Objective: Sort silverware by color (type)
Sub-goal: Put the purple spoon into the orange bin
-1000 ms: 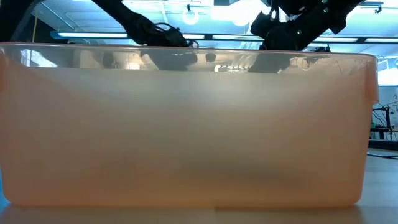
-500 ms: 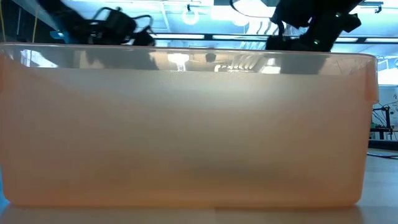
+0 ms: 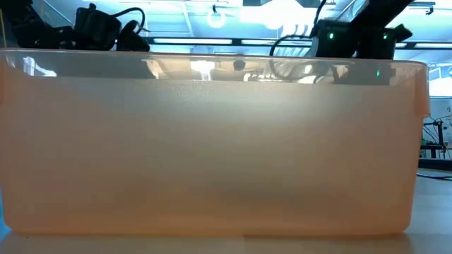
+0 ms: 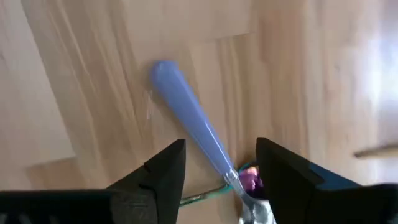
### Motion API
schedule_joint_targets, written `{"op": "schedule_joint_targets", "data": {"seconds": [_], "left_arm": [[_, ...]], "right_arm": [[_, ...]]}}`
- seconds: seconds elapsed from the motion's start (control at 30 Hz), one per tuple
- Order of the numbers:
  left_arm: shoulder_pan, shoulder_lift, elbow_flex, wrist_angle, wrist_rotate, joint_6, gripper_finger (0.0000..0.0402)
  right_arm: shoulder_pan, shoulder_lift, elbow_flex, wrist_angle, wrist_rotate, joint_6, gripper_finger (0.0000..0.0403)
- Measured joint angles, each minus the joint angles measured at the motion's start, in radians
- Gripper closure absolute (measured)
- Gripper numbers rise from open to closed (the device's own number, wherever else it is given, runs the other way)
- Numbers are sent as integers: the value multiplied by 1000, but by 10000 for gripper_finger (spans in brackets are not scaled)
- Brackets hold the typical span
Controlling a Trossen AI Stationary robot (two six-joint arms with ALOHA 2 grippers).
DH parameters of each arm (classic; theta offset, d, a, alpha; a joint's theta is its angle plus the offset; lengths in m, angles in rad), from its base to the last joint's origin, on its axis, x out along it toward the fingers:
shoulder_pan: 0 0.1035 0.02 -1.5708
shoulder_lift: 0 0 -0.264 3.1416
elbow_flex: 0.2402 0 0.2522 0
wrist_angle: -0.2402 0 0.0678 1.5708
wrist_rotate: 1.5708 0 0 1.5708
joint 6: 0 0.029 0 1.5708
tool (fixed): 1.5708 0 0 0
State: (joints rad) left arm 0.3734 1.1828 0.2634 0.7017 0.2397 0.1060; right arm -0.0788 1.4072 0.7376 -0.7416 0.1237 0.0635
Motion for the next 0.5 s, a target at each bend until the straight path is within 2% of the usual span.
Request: {"op": "schedule_joint_targets", "data": {"seconds": [0.13, 0.3, 0.5], "left_arm": [[-10, 0, -5, 2, -1, 1, 401], [-10, 0, -5, 6, -1, 2, 401], [-10, 1, -5, 7, -1, 2, 401]], "right_arm": [[-5, 80, 0, 36, -25, -65, 232], [-24, 160, 6, 58, -61, -72, 253], [-45, 187, 8, 55, -94, -81, 312]]}}
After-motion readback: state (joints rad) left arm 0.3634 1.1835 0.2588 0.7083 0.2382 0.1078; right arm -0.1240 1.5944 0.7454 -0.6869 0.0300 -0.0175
